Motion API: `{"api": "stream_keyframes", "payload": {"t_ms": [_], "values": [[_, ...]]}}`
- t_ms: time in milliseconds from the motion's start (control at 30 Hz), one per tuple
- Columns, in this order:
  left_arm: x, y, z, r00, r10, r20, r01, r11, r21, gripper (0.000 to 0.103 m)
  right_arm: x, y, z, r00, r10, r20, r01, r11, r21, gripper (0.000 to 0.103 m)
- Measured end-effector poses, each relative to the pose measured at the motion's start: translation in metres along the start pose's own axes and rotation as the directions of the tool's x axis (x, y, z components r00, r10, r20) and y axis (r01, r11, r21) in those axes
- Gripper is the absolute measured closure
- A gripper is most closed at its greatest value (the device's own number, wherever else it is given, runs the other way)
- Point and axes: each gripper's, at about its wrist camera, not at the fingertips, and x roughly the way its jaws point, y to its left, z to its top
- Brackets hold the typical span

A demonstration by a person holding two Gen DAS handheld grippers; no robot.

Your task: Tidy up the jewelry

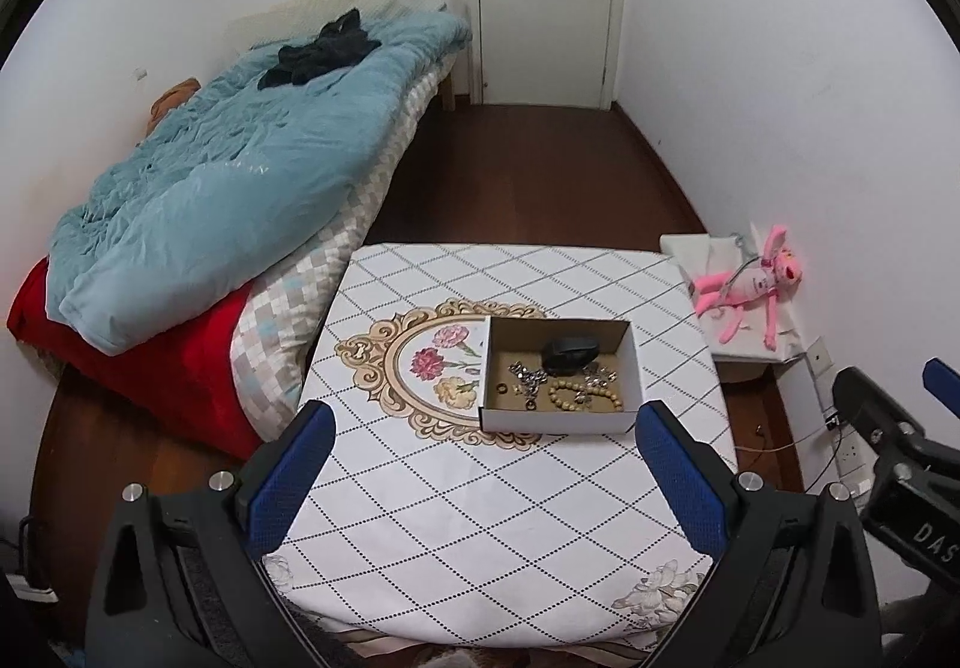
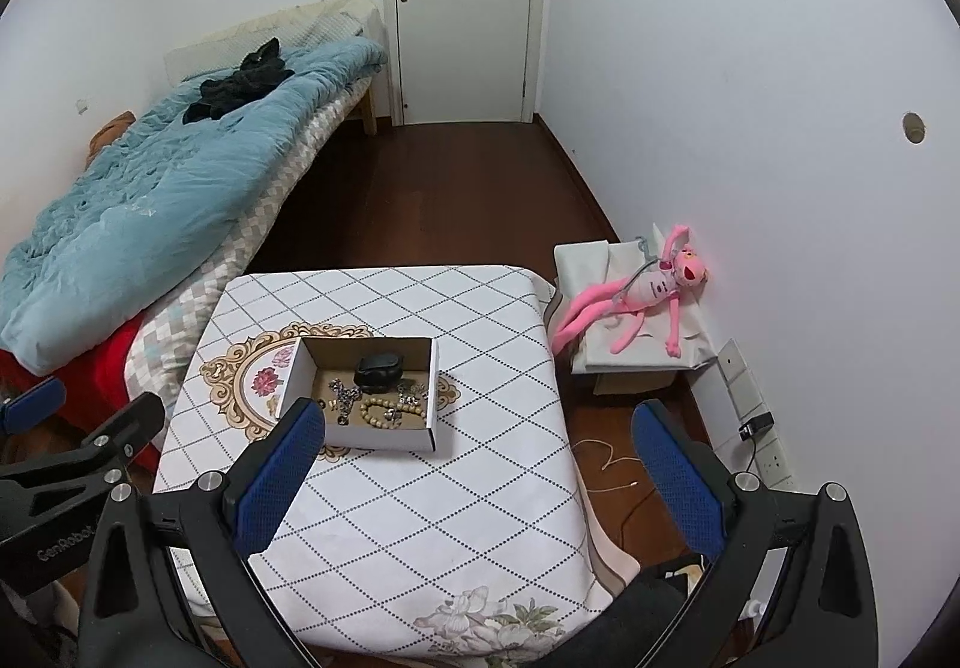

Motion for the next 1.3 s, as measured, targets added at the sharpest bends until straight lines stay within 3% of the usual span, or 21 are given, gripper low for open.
{"api": "stream_keyframes", "payload": {"t_ms": [600, 1300], "values": [[0.06, 0.002, 0.023, 0.993, 0.019, -0.12, -0.019, 1.0, 0.005, 0.001, 0.085, 0.014, 0.026, 0.99, 0.0, -0.141, -0.003, 1.0, -0.023, 0.0], [0.071, 0.005, 0.024, 0.989, 0.029, -0.146, -0.029, 1.0, -0.001, 0.001, 0.1, 0.022, 0.024, 0.98, 0.005, -0.2, -0.016, 0.998, -0.053, 0.0]]}}
